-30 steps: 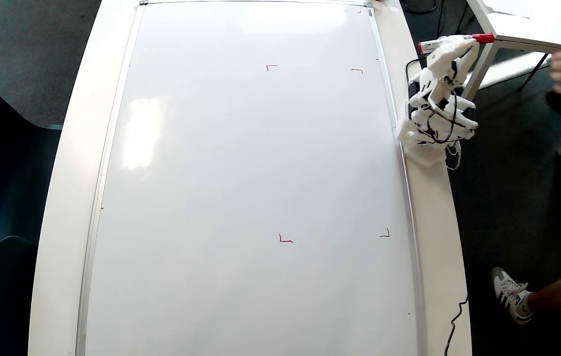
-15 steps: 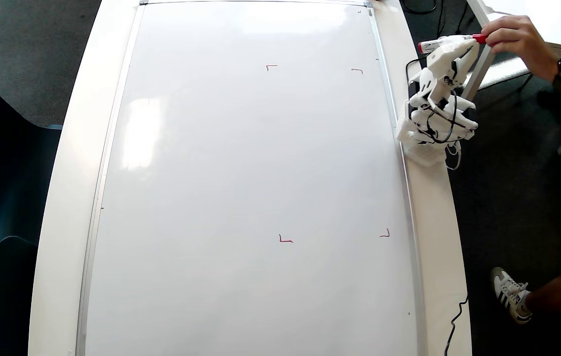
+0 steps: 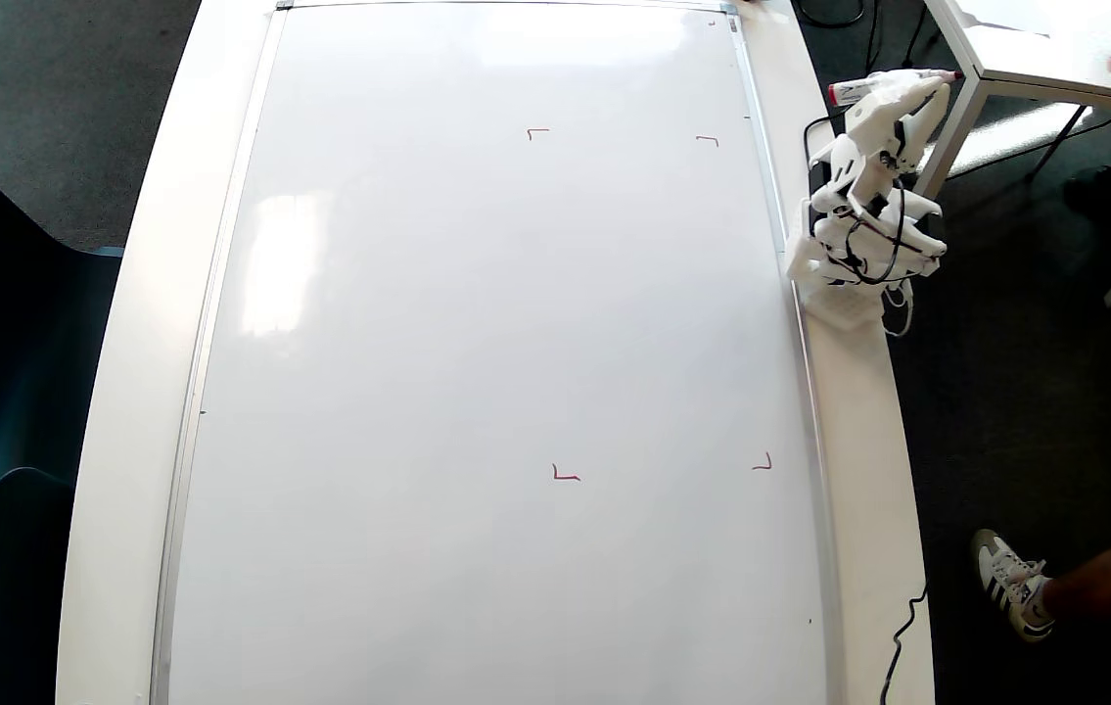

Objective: Draw on a whiteboard a robot head using a pen attached to the gripper

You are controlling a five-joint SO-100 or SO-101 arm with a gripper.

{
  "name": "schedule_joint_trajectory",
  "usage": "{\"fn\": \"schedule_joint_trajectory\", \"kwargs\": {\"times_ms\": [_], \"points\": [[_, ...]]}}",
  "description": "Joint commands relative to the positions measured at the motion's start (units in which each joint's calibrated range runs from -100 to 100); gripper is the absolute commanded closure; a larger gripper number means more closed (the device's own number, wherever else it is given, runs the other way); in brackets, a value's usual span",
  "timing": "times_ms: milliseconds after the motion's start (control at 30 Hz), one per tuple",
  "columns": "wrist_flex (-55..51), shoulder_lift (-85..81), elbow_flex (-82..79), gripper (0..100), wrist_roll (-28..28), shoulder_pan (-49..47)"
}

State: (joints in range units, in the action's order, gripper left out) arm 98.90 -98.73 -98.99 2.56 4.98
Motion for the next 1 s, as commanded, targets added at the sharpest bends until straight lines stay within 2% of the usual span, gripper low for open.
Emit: {"fn": "schedule_joint_trajectory", "kwargs": {"times_ms": [0, 967], "points": [[0.75, 0.07, -0.28, 99, 0.12, 0.14], [0.75, 0.07, -0.28, 99, 0.17, 0.51]]}}
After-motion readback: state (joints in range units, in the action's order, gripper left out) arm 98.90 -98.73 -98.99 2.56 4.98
